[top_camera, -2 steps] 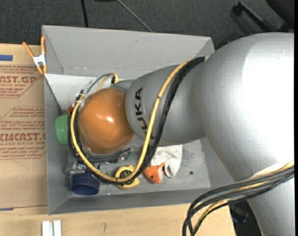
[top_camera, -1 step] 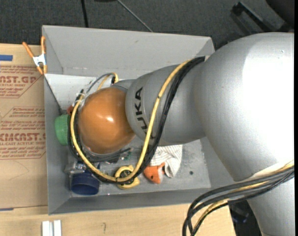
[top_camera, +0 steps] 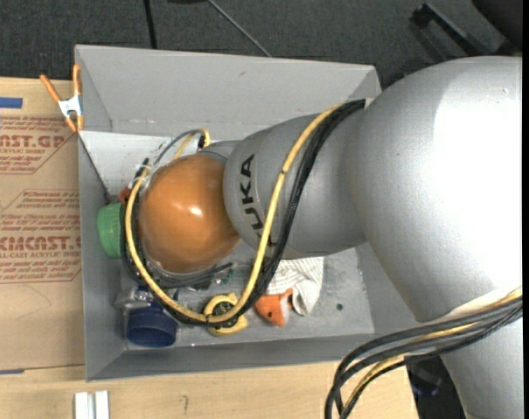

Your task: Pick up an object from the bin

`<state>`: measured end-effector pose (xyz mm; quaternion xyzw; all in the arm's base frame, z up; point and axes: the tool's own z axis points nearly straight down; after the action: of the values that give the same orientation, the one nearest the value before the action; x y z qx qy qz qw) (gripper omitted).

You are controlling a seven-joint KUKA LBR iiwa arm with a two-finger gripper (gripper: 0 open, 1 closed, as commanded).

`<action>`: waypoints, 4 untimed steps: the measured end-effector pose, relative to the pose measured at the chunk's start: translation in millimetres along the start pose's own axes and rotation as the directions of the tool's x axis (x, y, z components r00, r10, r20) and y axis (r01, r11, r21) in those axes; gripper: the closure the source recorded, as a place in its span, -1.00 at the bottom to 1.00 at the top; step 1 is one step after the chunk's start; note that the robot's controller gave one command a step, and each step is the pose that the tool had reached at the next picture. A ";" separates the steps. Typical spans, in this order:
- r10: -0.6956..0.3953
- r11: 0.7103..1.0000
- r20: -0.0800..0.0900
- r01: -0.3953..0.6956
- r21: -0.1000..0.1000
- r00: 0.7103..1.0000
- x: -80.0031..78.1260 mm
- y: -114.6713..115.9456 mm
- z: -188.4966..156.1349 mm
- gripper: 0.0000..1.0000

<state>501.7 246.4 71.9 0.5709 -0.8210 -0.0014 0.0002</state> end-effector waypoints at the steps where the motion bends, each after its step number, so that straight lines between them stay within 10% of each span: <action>1: 0.000 1.000 -0.001 0.000 0.000 1.000 0.0 0.4 -8.1 1.00; 4: 0.001 1.000 -0.002 -0.001 -0.002 1.000 -0.3 1.6 -45.9 1.00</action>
Offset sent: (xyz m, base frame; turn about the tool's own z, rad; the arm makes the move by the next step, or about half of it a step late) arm 0.0000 0.0000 0.0633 0.0000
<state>500.4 247.1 117.8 0.5706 -0.8212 -0.0014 0.0017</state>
